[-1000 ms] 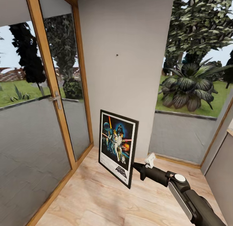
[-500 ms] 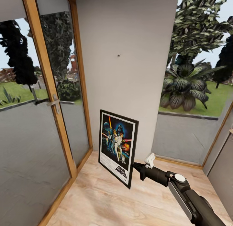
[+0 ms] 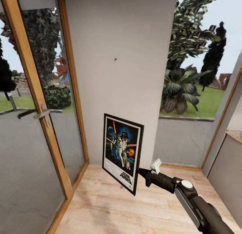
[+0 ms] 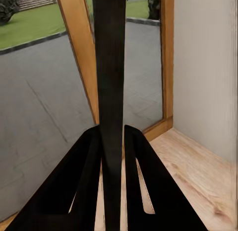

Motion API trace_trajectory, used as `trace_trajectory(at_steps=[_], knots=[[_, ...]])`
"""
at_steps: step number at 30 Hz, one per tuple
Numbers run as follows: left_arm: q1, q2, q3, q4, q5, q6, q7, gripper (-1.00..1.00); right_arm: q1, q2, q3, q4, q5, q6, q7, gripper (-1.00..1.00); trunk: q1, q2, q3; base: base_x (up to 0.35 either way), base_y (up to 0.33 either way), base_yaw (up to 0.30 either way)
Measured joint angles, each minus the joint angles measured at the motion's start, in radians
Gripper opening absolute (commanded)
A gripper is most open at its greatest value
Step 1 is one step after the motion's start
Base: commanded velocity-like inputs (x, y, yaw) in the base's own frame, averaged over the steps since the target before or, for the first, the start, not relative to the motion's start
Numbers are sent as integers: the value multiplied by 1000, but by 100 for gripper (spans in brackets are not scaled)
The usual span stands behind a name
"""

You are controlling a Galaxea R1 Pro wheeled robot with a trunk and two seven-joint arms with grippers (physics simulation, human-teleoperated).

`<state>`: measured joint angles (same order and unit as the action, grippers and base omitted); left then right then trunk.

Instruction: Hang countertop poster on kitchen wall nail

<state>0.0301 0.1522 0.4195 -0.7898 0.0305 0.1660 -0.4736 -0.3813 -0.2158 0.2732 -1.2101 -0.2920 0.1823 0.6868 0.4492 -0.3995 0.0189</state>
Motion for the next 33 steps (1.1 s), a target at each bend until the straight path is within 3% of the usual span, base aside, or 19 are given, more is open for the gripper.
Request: trace_trajectory(at_steps=[12,21,27,33], knots=[[0,0,0,0,0,-1,0,100,0,0,0,1,0,0,0,-100,0,0,13,201,290,-263],[0,0,1,-1,0,-3,0,100,0,0,0,1,0,0,-1,-100,0,0,22,37,46,-255],[0,0,2,0,0,-3,0,100,0,0,0,2,0,0,-1,-100,0,0,24,15,2,-57],[0,0,3,0,0,-2,0,100,0,0,0,0,0,0,0,-100,0,0,24,298,6,-3]])
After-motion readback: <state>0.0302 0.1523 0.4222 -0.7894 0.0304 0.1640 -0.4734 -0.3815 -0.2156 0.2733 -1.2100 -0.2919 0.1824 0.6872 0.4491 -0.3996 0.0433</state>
